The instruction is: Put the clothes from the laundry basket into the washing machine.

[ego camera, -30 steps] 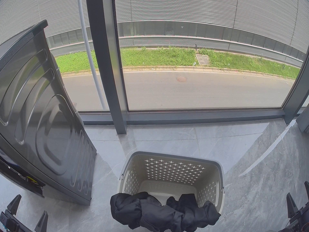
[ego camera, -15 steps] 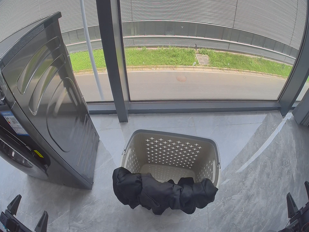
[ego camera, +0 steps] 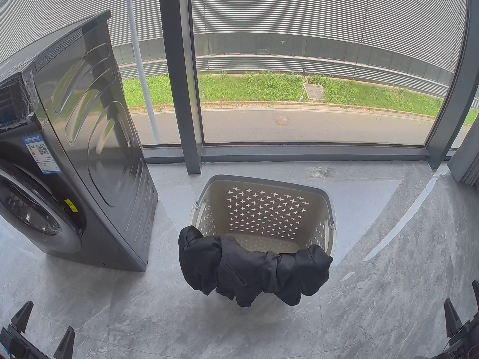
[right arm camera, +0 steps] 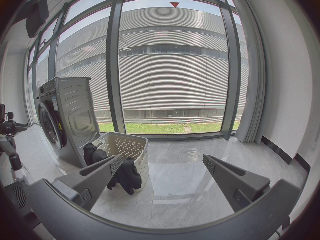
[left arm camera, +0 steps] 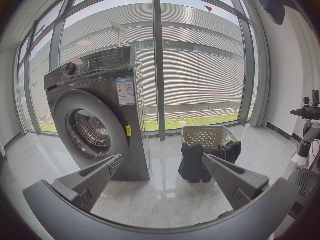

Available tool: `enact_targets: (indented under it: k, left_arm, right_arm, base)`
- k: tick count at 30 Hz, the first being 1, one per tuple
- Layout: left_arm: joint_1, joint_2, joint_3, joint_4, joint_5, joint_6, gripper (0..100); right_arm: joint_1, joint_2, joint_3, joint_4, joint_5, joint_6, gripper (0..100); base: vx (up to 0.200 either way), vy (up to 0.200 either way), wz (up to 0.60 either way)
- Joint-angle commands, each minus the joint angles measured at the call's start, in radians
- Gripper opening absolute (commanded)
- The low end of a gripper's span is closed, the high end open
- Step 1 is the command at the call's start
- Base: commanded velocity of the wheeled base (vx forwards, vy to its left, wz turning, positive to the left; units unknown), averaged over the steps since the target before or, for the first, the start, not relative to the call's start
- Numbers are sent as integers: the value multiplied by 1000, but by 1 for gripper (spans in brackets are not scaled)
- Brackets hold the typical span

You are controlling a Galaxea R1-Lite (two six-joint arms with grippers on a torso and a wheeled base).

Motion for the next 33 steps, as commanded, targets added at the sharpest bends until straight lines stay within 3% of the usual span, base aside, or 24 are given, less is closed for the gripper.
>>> enact_targets:
  k: [1, 5, 33]
  left_arm:
    - [0, -17, 18, 0, 0, 0, 100]
    - [0, -17, 18, 0, 0, 0, 100]
    - [-1, -17, 18, 0, 0, -2, 100]
  right_arm:
    - [0, -16, 18, 0, 0, 0, 100]
    - [0, -16, 18, 0, 0, 0, 100]
    - [0, -16, 18, 0, 0, 0, 100]
  base:
    - [0, 0, 0]
    - [0, 0, 0]
    - [0, 200, 0]
